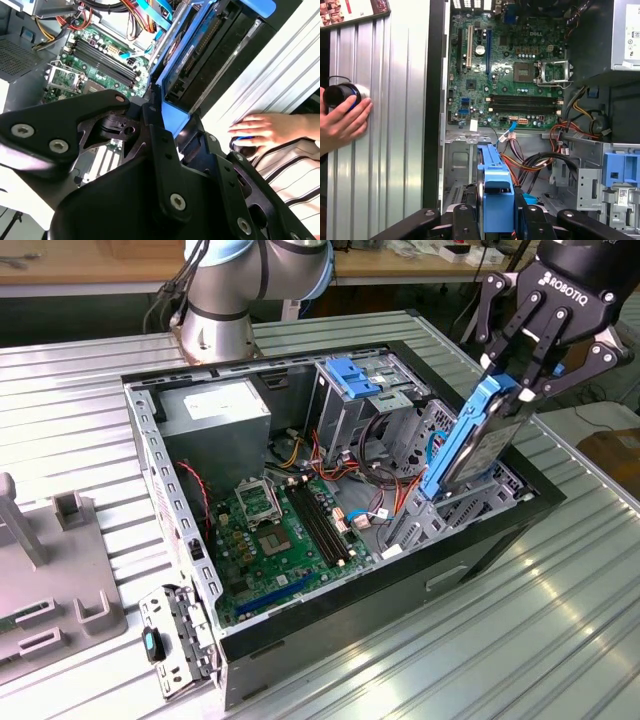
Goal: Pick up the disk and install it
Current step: 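Pick up the disk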
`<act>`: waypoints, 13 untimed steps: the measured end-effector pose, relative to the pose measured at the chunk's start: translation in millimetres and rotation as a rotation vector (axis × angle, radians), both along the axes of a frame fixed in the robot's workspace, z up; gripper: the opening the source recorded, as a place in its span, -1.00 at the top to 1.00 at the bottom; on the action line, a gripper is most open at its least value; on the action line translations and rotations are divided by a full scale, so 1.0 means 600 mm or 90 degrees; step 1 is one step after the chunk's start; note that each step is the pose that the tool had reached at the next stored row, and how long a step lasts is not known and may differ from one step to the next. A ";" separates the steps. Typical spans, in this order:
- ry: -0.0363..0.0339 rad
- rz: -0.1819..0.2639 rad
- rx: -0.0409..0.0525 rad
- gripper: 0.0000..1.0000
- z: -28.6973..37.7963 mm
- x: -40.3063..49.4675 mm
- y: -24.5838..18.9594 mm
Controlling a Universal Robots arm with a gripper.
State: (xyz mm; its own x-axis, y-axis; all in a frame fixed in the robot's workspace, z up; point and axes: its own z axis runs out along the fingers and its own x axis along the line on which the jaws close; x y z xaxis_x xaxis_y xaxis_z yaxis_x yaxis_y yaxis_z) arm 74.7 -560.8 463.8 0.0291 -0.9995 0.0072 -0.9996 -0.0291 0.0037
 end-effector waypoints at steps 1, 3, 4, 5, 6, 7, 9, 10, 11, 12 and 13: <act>0.0000 0.000 -0.0001 0.26 0.000 0.000 -0.0015; 0.0000 0.000 0.0010 0.26 -0.001 0.000 -0.0024; 0.0000 0.000 0.0036 0.26 -0.001 0.000 -0.0025; 0.0000 0.000 0.0085 0.26 -0.001 0.000 -0.0026; 0.0000 0.000 0.0086 0.26 -0.001 0.000 -0.0041; 0.0000 0.000 0.0086 0.26 -0.003 0.000 -0.0051; 0.0001 0.000 0.0083 0.26 -0.007 0.000 -0.0058; 0.0002 0.000 0.0083 0.26 -0.009 0.000 -0.0061; 0.0001 0.000 0.0081 0.26 -0.011 0.000 -0.0063; 0.0001 0.000 0.0081 0.26 -0.012 0.000 -0.0065; 0.0000 0.000 0.0083 0.26 -0.013 0.000 -0.0066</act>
State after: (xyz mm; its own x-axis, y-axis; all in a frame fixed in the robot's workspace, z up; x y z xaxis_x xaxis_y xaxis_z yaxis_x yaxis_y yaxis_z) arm 74.7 -564.8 456.2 0.0291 -0.9996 -0.0058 -0.9996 -0.0291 0.0034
